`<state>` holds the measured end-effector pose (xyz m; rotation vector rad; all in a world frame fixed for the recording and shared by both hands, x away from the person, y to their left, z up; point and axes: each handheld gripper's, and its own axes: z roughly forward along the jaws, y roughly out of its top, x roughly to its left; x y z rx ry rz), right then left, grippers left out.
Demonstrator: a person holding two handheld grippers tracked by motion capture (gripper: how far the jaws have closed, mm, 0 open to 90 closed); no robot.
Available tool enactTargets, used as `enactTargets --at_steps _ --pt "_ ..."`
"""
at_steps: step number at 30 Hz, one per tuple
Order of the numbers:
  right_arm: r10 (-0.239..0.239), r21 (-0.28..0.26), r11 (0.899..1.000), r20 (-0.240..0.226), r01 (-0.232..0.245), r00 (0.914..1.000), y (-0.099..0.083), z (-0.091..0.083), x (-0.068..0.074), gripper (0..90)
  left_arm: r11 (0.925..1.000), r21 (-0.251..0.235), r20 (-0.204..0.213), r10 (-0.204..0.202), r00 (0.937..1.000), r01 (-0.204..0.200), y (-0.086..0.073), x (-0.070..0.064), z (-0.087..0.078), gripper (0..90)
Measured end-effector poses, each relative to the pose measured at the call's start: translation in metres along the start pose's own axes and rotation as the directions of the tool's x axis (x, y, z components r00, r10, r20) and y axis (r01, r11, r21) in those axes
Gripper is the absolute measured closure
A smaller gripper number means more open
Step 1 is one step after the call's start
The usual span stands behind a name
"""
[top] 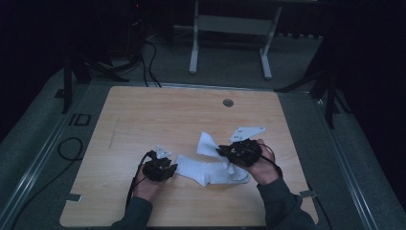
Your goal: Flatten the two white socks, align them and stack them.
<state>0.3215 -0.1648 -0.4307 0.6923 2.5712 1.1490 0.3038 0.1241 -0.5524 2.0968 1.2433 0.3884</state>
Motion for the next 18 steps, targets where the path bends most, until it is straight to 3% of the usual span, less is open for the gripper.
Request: enactTargets --at_steps 9,12,18 --pt "0.082 0.049 0.996 -0.027 -0.080 0.9963 -0.009 0.037 0.010 83.0 1.0000 0.005 0.007 0.004 1.0000 -0.004 0.000 -0.002 0.001 66.1" --pt "0.083 0.068 0.994 -0.030 -0.081 0.9961 -0.011 0.047 0.013 83.0 1.0000 0.003 0.010 0.004 0.9999 -0.004 0.000 -0.002 0.001 66.5" --pt "0.120 0.098 0.989 -0.046 -0.115 0.9918 -0.012 0.066 0.020 82.9 0.9996 -0.022 -0.011 0.015 0.9998 -0.015 0.000 -0.001 -0.007 76.7"
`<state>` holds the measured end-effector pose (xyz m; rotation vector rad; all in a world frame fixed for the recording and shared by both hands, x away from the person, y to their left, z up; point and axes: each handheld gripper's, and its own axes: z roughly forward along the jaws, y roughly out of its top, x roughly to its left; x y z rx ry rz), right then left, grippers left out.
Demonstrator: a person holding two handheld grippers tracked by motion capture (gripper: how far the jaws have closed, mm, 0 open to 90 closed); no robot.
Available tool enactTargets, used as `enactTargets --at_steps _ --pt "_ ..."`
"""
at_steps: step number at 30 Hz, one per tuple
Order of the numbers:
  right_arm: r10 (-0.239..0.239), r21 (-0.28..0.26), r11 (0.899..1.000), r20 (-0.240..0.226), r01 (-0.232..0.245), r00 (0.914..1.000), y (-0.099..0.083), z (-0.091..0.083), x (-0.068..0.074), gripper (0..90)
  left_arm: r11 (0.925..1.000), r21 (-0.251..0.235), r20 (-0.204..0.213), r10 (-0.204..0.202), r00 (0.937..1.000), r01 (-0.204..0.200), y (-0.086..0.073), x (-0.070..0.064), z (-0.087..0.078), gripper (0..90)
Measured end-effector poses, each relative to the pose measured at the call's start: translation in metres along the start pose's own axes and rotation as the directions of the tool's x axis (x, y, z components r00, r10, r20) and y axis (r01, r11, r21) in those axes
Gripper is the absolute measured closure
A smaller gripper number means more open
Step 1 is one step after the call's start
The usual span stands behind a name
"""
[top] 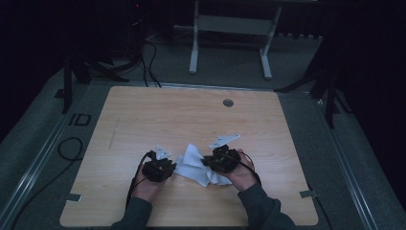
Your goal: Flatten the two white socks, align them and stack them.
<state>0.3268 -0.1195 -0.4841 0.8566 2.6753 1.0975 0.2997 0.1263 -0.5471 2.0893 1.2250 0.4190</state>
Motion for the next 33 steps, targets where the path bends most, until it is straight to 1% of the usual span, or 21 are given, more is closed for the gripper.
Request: enactTargets --at_steps 3,4,6,10,13,17,19,23,26,28,30,32,33 --pt "0.010 0.008 1.000 -0.010 -0.009 0.9999 0.001 0.009 0.004 82.8 1.0000 0.005 -0.007 -0.005 1.0000 0.005 -0.001 0.004 -0.002 84.7" --pt "0.009 0.014 1.000 -0.011 -0.009 0.9999 0.001 0.012 0.005 82.7 0.9999 0.010 -0.007 -0.012 0.9999 0.012 -0.001 0.004 -0.002 86.4" --pt "0.013 0.026 1.000 -0.016 -0.012 0.9998 0.000 0.018 0.007 82.6 0.9997 0.024 -0.006 -0.007 1.0000 0.007 -0.002 0.004 -0.001 88.1" --pt "0.033 0.050 0.998 -0.021 -0.031 0.9992 -0.001 0.031 0.008 82.6 0.9978 0.064 -0.001 0.017 0.9999 -0.017 -0.002 0.000 0.005 88.8" --pt "0.041 0.067 0.997 -0.020 -0.039 0.9990 -0.002 0.041 0.010 82.4 0.9974 0.068 0.001 0.024 0.9997 -0.024 -0.002 -0.002 0.005 89.1" --pt "0.043 0.094 0.995 -0.016 -0.042 0.9989 -0.004 0.051 0.013 81.4 0.9976 0.066 0.004 0.021 0.9998 -0.022 -0.003 -0.002 0.005 89.1" --pt "0.059 0.101 0.993 -0.018 -0.057 0.9981 -0.005 0.056 0.014 80.7 0.9974 0.068 0.004 0.025 0.9997 -0.025 -0.002 -0.002 0.005 89.2" --pt "0.071 0.119 0.991 -0.027 -0.067 0.9971 -0.007 0.063 0.014 79.1 0.9973 0.068 0.003 0.027 0.9996 -0.027 -0.002 -0.003 0.006 89.2" --pt "0.077 0.124 0.989 -0.016 -0.074 0.9969 -0.009 0.066 0.014 78.8 0.9974 0.067 0.000 0.025 0.9997 -0.025 -0.002 -0.003 0.006 88.8" --pt "0.078 0.127 0.989 -0.014 -0.076 0.9969 -0.010 0.068 0.014 78.9 0.9982 0.057 -0.007 0.021 0.9998 -0.020 -0.002 -0.002 0.004 87.9" --pt "0.079 0.129 0.989 -0.013 -0.076 0.9968 -0.010 0.069 0.013 79.0 0.9996 0.026 -0.009 0.009 0.9999 -0.009 0.000 -0.001 0.000 87.8" --pt "0.079 0.133 0.988 -0.013 -0.077 0.9968 -0.010 0.069 0.013 79.1 0.9999 -0.008 0.003 0.007 1.0000 -0.007 0.002 -0.001 -0.005 87.8" --pt "0.081 0.135 0.988 -0.015 -0.078 0.9966 -0.010 0.070 0.013 79.1 0.9996 -0.023 0.013 0.013 0.9998 -0.013 0.003 -0.002 -0.007 87.8"
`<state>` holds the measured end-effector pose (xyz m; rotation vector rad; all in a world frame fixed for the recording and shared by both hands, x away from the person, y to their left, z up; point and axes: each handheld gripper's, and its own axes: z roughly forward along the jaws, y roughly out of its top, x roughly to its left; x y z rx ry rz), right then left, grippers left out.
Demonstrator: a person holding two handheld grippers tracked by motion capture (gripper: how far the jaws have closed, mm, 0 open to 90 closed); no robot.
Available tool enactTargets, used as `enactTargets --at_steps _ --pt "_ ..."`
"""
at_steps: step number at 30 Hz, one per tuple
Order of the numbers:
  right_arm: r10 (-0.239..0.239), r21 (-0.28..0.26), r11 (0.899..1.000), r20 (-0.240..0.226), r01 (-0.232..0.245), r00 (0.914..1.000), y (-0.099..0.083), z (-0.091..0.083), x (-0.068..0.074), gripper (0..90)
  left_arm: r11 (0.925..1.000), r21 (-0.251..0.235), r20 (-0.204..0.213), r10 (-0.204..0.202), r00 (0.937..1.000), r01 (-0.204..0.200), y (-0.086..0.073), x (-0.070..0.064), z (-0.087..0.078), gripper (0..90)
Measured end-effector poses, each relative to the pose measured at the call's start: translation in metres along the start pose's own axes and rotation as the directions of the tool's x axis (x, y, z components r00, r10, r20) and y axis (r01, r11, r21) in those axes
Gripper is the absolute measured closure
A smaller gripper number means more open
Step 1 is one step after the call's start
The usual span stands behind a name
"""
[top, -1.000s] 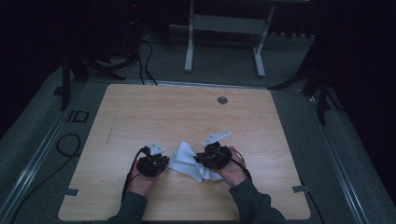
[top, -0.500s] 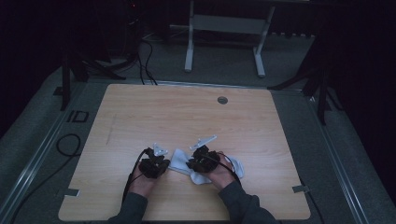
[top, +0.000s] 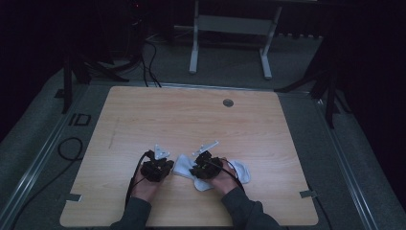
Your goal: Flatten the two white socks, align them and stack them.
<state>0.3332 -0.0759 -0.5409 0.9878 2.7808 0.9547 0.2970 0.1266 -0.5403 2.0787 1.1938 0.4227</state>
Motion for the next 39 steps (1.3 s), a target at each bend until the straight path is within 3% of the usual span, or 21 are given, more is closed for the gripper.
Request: enactTargets --at_steps 4,13,18,21,32,39 --pt "-0.006 0.005 1.000 0.001 0.006 1.0000 0.000 0.001 0.000 79.2 0.9981 -0.033 0.018 0.052 0.9985 -0.052 0.006 -0.010 0.000 87.3" --pt "-0.013 0.009 1.000 0.002 0.013 0.9999 0.001 0.002 0.000 79.0 0.9958 0.013 -0.005 0.091 0.9958 -0.091 0.008 -0.020 0.017 87.3" --pt "-0.027 0.003 1.000 -0.011 0.027 0.9996 0.001 0.000 0.001 70.5 0.9924 0.034 -0.023 0.119 0.9927 -0.118 0.008 -0.023 0.022 87.9" --pt "-0.043 -0.013 0.999 0.005 0.043 0.9991 0.002 -0.004 0.002 65.8 0.9923 0.033 -0.025 0.120 0.9925 -0.119 0.007 -0.023 0.022 88.3" --pt "-0.062 -0.077 0.995 0.045 0.065 0.9971 0.001 -0.040 0.000 59.7 0.9929 0.030 -0.028 0.116 0.9929 -0.115 0.006 -0.023 0.022 88.9" --pt "-0.029 -0.133 0.990 0.093 0.041 0.9952 -0.004 -0.071 -0.016 59.6 0.9935 0.026 -0.027 0.112 0.9934 -0.111 0.005 -0.023 0.022 88.9"
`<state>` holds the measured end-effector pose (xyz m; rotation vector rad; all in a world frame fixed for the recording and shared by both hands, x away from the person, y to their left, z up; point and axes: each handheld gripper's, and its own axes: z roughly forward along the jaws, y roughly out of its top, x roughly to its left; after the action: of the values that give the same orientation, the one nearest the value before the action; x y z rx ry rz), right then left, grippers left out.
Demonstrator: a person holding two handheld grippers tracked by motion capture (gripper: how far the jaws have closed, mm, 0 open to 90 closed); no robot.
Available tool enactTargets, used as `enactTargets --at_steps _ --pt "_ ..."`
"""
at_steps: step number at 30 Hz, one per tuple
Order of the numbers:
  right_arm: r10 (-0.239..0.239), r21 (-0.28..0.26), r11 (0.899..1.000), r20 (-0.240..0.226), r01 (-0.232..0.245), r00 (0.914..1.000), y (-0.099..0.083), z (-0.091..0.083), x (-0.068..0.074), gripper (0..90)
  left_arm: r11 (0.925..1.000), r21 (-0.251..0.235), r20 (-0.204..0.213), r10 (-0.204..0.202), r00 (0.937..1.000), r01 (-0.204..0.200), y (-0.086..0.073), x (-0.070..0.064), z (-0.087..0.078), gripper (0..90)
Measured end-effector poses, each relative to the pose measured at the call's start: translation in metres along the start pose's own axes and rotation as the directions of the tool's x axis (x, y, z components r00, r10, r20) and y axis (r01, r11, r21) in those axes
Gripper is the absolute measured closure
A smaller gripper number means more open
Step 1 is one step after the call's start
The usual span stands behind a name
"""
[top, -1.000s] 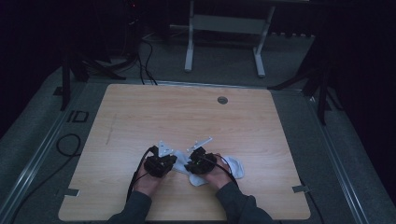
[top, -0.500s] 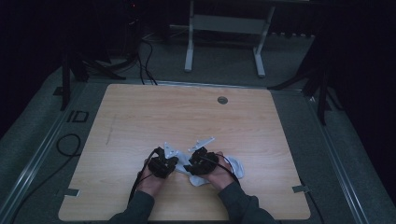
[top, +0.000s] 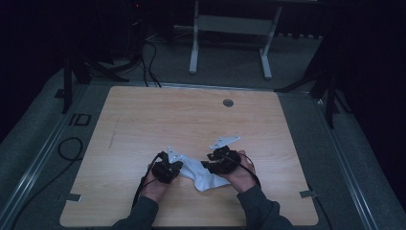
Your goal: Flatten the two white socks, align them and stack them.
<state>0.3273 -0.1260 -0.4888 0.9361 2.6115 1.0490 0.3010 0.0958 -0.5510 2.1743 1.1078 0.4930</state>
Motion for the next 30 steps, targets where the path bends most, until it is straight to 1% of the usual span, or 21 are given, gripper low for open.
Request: enactTargets --at_steps 6,12,14,17,23,25,28,29,30 --pt "0.024 -0.032 0.999 0.034 -0.023 0.9991 -0.001 -0.018 -0.014 60.0 1.0000 -0.001 0.003 -0.005 1.0000 0.005 0.000 0.000 0.000 88.9" --pt "0.045 -0.034 0.998 0.065 -0.043 0.9969 -0.009 -0.028 -0.026 61.0 1.0000 -0.001 0.001 -0.004 1.0000 0.004 0.000 0.000 0.000 88.9" --pt "0.046 -0.023 0.999 0.089 -0.044 0.9949 -0.013 -0.030 -0.030 64.0 1.0000 -0.001 0.000 -0.004 1.0000 0.004 -0.001 0.000 0.000 88.9" --pt "0.059 -0.011 0.998 0.098 -0.059 0.9934 -0.020 -0.032 -0.035 66.3 1.0000 0.000 0.002 -0.007 1.0000 0.007 -0.001 0.000 0.000 88.9" --pt "0.080 0.016 0.996 0.143 -0.083 0.9864 -0.035 -0.034 -0.045 67.1 0.9999 -0.006 0.002 -0.016 0.9999 0.016 -0.001 0.000 0.000 89.0" --pt "0.092 0.024 0.995 0.150 -0.097 0.9844 -0.040 -0.033 -0.048 67.1 0.9998 -0.006 0.003 -0.017 0.9998 0.017 -0.001 0.000 0.000 88.9" --pt "0.091 0.048 0.994 0.173 -0.101 0.9807 -0.048 -0.030 -0.052 67.0 0.9998 -0.008 0.005 -0.020 0.9998 0.020 -0.001 0.000 0.000 88.9" --pt "0.091 0.048 0.994 0.173 -0.101 0.9807 -0.048 -0.030 -0.052 67.0 0.9998 -0.008 0.005 -0.020 0.9998 0.020 -0.001 0.000 0.000 88.9" --pt "0.098 0.069 0.991 0.186 -0.113 0.9777 -0.055 -0.027 -0.055 66.2 0.9997 -0.009 0.005 -0.021 0.9998 0.021 -0.001 0.000 0.000 88.9"
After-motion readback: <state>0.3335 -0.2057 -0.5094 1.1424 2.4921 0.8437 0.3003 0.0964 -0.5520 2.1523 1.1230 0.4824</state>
